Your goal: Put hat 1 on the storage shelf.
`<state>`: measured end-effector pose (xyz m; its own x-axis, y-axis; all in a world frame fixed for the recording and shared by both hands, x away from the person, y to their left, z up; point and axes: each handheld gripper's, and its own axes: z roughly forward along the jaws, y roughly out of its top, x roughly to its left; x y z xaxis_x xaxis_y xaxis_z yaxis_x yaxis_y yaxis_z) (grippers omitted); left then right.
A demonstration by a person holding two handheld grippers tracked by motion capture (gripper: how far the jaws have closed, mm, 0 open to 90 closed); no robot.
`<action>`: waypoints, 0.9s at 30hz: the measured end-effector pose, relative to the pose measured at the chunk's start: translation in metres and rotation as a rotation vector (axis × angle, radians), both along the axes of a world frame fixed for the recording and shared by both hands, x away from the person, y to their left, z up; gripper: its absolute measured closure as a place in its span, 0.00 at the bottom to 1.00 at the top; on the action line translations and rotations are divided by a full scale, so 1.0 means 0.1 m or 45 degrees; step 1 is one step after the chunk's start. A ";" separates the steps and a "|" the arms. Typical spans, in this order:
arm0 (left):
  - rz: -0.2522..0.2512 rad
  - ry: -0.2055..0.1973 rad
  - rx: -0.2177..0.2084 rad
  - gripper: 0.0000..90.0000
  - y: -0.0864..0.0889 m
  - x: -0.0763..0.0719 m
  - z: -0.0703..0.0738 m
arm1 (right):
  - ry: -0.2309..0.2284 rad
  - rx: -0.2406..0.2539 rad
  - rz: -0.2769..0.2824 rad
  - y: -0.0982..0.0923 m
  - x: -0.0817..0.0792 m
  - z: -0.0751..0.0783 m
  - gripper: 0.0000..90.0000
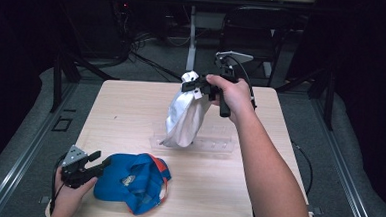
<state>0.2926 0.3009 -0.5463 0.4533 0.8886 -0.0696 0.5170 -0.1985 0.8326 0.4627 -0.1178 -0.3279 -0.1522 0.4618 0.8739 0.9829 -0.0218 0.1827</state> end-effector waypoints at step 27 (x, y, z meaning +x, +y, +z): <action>-0.392 -0.170 0.298 0.69 -1.56 0.48 0.58 | -0.025 0.004 -0.025 0.18 0.06 -0.09 0.90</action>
<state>0.3410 0.1451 -0.4887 0.6918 0.6950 0.1960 0.2945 -0.5193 0.8022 0.4685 -0.1001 -0.3367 -0.1599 0.4620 0.8723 0.9786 -0.0420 0.2017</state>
